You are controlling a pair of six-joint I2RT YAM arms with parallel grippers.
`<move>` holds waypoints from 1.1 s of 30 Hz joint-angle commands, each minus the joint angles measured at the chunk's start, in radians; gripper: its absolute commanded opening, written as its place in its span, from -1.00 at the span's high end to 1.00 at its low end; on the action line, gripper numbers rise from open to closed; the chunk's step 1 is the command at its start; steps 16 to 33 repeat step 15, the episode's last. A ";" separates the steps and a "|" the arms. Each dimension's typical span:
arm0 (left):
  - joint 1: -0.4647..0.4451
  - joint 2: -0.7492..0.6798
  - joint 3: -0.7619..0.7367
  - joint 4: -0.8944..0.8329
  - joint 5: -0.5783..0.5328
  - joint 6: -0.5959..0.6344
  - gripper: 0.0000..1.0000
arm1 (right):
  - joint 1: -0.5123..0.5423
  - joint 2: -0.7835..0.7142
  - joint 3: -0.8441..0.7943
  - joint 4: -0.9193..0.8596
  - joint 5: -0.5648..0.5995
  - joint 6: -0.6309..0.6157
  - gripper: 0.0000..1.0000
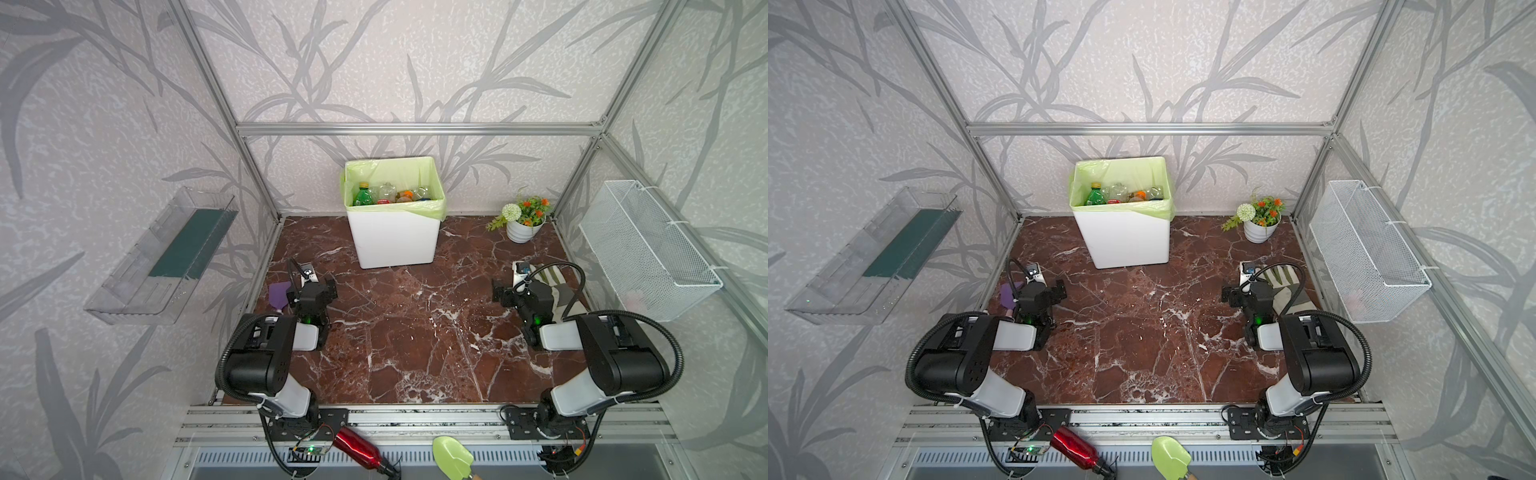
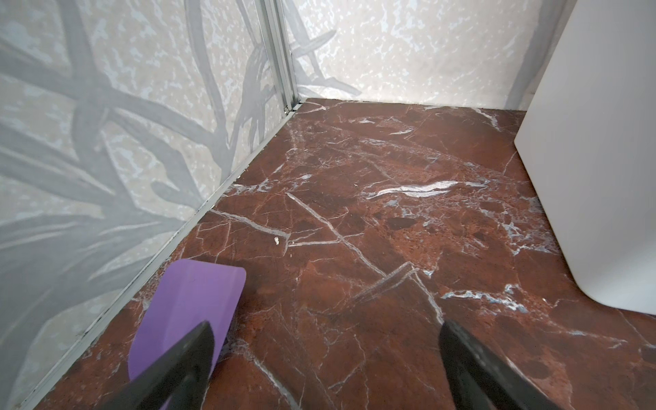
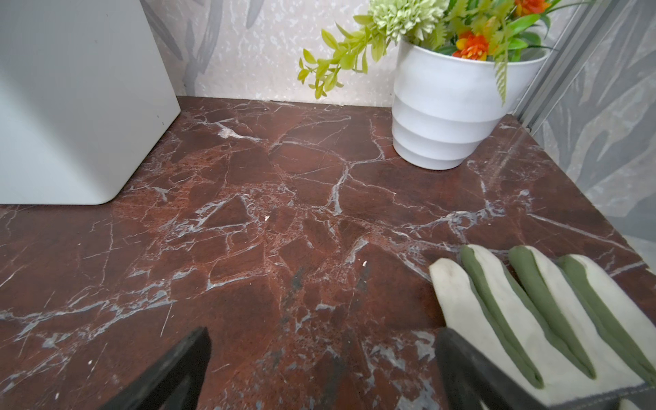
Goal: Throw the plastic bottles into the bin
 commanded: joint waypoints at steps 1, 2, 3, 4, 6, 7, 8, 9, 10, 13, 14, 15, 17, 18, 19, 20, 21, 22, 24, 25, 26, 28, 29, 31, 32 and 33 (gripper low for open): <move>0.005 -0.003 0.011 0.024 0.004 -0.008 -0.98 | 0.001 0.005 0.022 0.009 -0.027 -0.019 -0.98; 0.006 -0.004 0.011 0.022 0.003 -0.009 -0.98 | 0.001 0.004 0.025 0.004 -0.031 -0.020 -0.98; 0.005 -0.004 0.012 0.021 0.003 -0.009 -0.98 | 0.001 0.006 0.025 0.004 -0.035 -0.021 -0.98; 0.005 -0.004 0.011 0.021 0.004 -0.008 -0.99 | 0.001 0.005 0.026 0.002 -0.039 -0.024 -0.98; 0.005 -0.004 0.012 0.021 0.004 -0.009 -0.98 | 0.003 0.005 0.026 0.001 -0.039 -0.027 -0.98; 0.005 -0.004 0.011 0.023 0.005 -0.008 -0.98 | 0.004 0.006 0.027 0.000 -0.039 -0.027 -0.98; 0.005 -0.004 0.011 0.022 0.003 -0.009 -0.98 | 0.005 0.006 0.029 -0.004 -0.038 -0.030 -0.98; 0.005 -0.004 0.011 0.022 0.005 -0.009 -0.98 | 0.013 0.004 0.031 -0.009 -0.023 -0.036 -0.98; 0.005 -0.005 0.011 0.022 0.004 -0.009 -0.99 | 0.024 0.005 0.033 -0.011 -0.005 -0.042 -0.98; 0.005 -0.004 0.011 0.022 0.004 -0.008 -0.98 | 0.029 0.005 0.031 -0.010 0.003 -0.044 -0.98; 0.005 -0.005 0.012 0.022 0.004 -0.009 -0.98 | 0.029 0.004 0.030 -0.008 0.003 -0.045 -0.98; 0.005 -0.004 0.011 0.023 0.004 -0.009 -0.98 | 0.029 0.005 0.028 -0.002 0.003 -0.044 -0.98; 0.005 -0.004 0.011 0.023 0.004 -0.009 -0.98 | 0.029 0.005 0.028 -0.002 0.003 -0.044 -0.98; 0.005 -0.004 0.011 0.023 0.004 -0.009 -0.98 | 0.029 0.005 0.028 -0.002 0.003 -0.044 -0.98; 0.005 -0.004 0.011 0.023 0.004 -0.009 -0.98 | 0.029 0.005 0.028 -0.002 0.003 -0.044 -0.98; 0.005 -0.004 0.011 0.023 0.004 -0.009 -0.98 | 0.029 0.005 0.028 -0.002 0.003 -0.044 -0.98; 0.005 -0.004 0.011 0.023 0.004 -0.009 -0.98 | 0.029 0.005 0.028 -0.002 0.003 -0.044 -0.98; 0.005 -0.004 0.011 0.023 0.004 -0.009 -0.98 | 0.029 0.005 0.028 -0.002 0.003 -0.044 -0.98; 0.005 -0.004 0.011 0.023 0.004 -0.009 -0.98 | 0.029 0.005 0.028 -0.002 0.003 -0.044 -0.98; 0.005 -0.004 0.011 0.023 0.004 -0.009 -0.98 | 0.029 0.005 0.028 -0.002 0.003 -0.044 -0.98; 0.005 -0.004 0.011 0.023 0.004 -0.009 -0.98 | 0.029 0.005 0.028 -0.002 0.003 -0.044 -0.98; 0.005 -0.004 0.011 0.023 0.004 -0.009 -0.98 | 0.029 0.005 0.028 -0.002 0.003 -0.044 -0.98; 0.005 -0.004 0.011 0.023 0.004 -0.009 -0.98 | 0.029 0.005 0.028 -0.002 0.003 -0.044 -0.98; 0.005 -0.004 0.011 0.023 0.004 -0.009 -0.98 | 0.029 0.005 0.028 -0.002 0.003 -0.044 -0.98; 0.005 -0.004 0.011 0.023 0.004 -0.009 -0.98 | 0.029 0.005 0.028 -0.002 0.003 -0.044 -0.98; 0.005 -0.004 0.011 0.023 0.004 -0.009 -0.98 | 0.029 0.005 0.028 -0.002 0.003 -0.044 -0.98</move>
